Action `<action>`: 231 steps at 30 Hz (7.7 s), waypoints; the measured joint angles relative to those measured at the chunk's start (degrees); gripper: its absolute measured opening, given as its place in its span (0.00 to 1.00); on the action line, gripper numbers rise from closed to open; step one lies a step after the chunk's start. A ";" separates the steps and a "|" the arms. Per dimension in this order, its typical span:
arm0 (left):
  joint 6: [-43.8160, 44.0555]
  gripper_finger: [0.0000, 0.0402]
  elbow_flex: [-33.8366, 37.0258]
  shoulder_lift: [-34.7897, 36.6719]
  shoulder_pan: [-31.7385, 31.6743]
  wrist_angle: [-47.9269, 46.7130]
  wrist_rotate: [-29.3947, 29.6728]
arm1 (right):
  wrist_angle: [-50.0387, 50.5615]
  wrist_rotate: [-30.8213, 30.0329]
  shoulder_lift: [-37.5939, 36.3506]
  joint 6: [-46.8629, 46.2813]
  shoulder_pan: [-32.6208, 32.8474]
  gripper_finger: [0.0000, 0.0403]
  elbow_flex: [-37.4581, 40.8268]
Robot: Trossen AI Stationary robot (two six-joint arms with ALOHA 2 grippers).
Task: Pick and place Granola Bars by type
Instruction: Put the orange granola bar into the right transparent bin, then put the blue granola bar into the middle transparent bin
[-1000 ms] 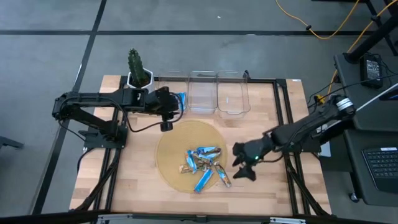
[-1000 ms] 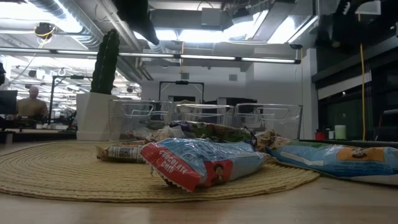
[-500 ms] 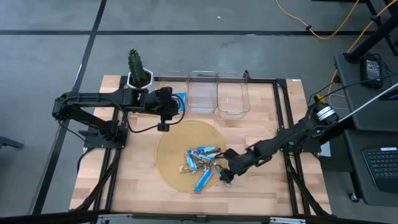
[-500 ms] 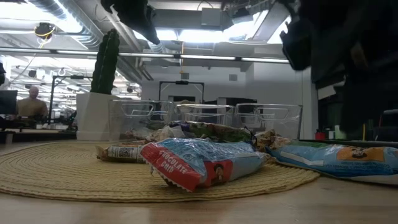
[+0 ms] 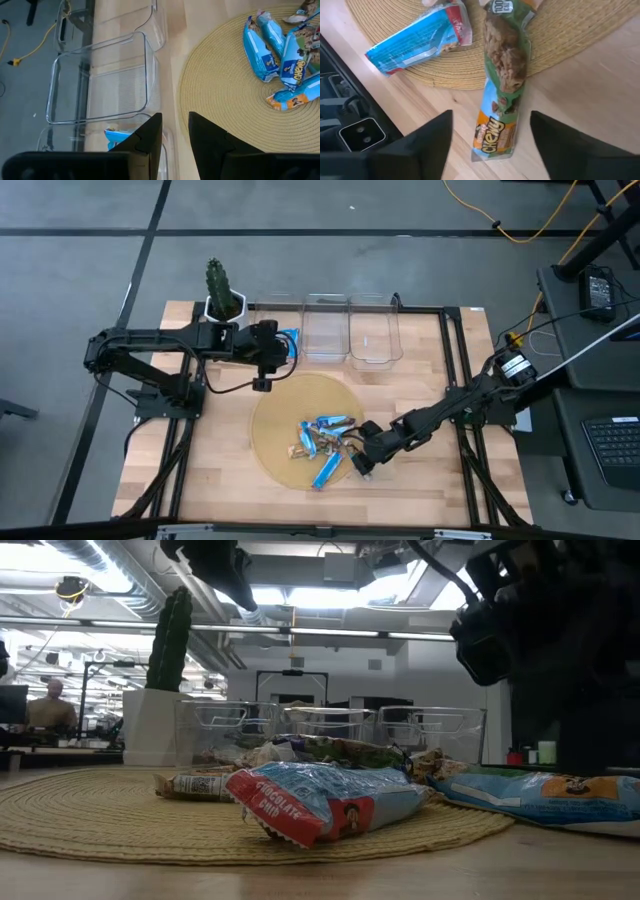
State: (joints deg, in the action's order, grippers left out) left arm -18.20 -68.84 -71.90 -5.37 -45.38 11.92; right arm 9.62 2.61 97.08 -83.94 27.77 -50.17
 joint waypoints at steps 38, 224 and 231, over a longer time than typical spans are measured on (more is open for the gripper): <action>0.00 0.22 0.00 0.02 -0.04 0.07 0.18 | 1.95 0.55 0.91 3.17 -2.43 0.44 0.02; 14.45 0.22 0.02 0.02 -0.04 1.68 9.12 | 38.23 15.40 -23.10 102.51 -57.97 0.16 -18.64; 12.98 0.22 0.02 0.02 -0.04 1.83 9.04 | 40.26 25.40 -31.56 105.46 -45.96 0.16 -18.67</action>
State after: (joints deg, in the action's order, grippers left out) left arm -5.22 -68.82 -71.88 -5.41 -43.55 20.96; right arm 49.89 28.01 65.52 21.52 -18.19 -68.84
